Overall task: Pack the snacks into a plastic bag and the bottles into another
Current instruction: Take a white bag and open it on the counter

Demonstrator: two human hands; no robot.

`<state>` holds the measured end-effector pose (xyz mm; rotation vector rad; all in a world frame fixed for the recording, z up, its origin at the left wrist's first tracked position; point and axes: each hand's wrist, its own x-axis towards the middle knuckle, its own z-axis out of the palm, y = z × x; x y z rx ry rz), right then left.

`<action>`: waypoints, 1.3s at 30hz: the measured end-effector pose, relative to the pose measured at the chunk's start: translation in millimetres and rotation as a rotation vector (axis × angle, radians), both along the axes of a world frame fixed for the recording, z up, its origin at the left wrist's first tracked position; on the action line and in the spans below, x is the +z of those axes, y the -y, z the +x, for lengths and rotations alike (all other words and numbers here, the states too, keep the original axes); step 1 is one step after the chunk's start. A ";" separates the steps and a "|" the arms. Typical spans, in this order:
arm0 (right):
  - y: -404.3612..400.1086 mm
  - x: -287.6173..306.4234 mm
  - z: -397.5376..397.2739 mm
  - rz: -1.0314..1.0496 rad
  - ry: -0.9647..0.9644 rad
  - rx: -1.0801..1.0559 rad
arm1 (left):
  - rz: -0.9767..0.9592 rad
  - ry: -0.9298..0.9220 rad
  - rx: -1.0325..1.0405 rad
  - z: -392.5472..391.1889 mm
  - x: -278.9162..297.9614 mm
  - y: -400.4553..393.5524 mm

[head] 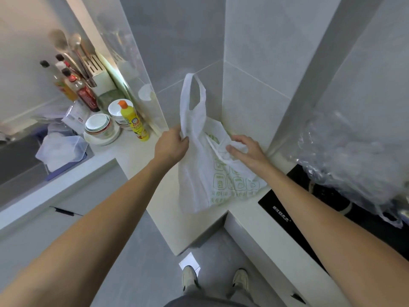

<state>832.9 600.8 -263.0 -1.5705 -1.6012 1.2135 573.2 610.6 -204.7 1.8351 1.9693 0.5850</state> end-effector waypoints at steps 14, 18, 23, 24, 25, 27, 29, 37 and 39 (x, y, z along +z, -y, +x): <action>18.5 3.1 -7.7 0.137 0.109 -0.169 | -0.066 0.227 0.100 -15.5 7.4 46.4; 21.3 30.6 -10.7 0.163 -0.032 -0.215 | -0.009 0.164 0.104 -8.6 19.8 57.3; 43.5 51.9 -8.9 0.193 -0.022 -0.225 | 0.120 0.140 0.065 -10.0 27.3 79.5; 51.2 55.3 -8.1 0.195 -0.013 -0.232 | 0.134 0.147 0.051 -12.0 28.5 84.9; 60.0 59.0 -7.4 0.194 -0.008 -0.247 | 0.148 0.155 0.041 -14.0 29.5 90.2; 81.3 65.9 -6.0 0.203 0.008 -0.297 | 0.154 0.185 0.024 -18.8 30.7 99.9; 107.9 73.0 -6.0 0.223 0.037 -0.363 | 0.138 0.245 -0.007 -22.5 32.2 111.9; 241.7 89.1 -13.5 0.255 0.119 -0.648 | 0.170 0.313 -0.308 -17.5 35.4 175.8; 282.2 92.3 -15.4 0.249 0.149 -0.738 | 0.162 0.297 -0.391 -9.3 33.9 196.4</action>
